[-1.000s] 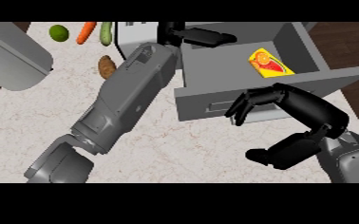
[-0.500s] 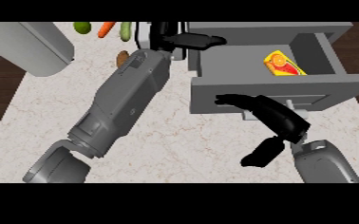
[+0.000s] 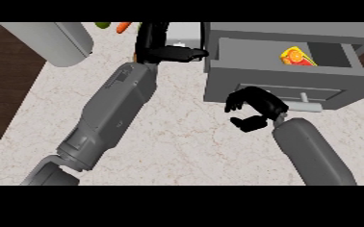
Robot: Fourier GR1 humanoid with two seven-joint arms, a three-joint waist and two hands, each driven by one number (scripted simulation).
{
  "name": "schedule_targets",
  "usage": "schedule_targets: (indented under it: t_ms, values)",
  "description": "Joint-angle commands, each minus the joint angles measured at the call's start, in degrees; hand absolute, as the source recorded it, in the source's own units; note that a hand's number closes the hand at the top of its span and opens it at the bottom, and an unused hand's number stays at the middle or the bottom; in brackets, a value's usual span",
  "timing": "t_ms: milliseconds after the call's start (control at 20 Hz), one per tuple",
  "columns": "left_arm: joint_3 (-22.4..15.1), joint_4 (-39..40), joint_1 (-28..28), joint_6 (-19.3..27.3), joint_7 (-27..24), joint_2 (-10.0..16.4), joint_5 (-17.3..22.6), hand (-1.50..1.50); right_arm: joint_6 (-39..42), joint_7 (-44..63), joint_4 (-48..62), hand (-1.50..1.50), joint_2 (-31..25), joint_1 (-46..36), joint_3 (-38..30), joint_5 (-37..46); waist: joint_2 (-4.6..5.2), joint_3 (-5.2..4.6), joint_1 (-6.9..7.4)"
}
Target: Pick up the cup, place it into the drawer and close the drawer
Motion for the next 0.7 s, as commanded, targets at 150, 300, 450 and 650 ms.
schedule_targets:
  t_ms: [150,300,450,650]
  values:
    - [-0.34,-6.56,4.98,-2.87,2.64,3.65,0.46,-1.5,-7.04,-12.56,19.52,1.5,0.46,-10.2,-7.12,-0.19,0.49,0.2,2.57]
    - [-0.33,-7.8,7.5,-5.81,3.17,6.29,0.8,-1.5,-8.61,-10.73,23.09,1.5,-0.62,-16.51,-11.91,-2.13,0.85,0.2,4.54]
    - [-0.59,-9.32,7.81,-4.96,3.73,6.15,0.58,-1.5,-8.16,-15.95,27.66,1.5,-4.97,-19.62,-14.9,-3.26,1.27,0.27,4.15]
    - [-0.96,-10.59,9.25,-6.53,4.22,6.03,0.98,-1.5,-9.29,-11.78,30.41,1.5,-5.83,-24.62,-17.49,-4.26,1.8,0.25,5.82]
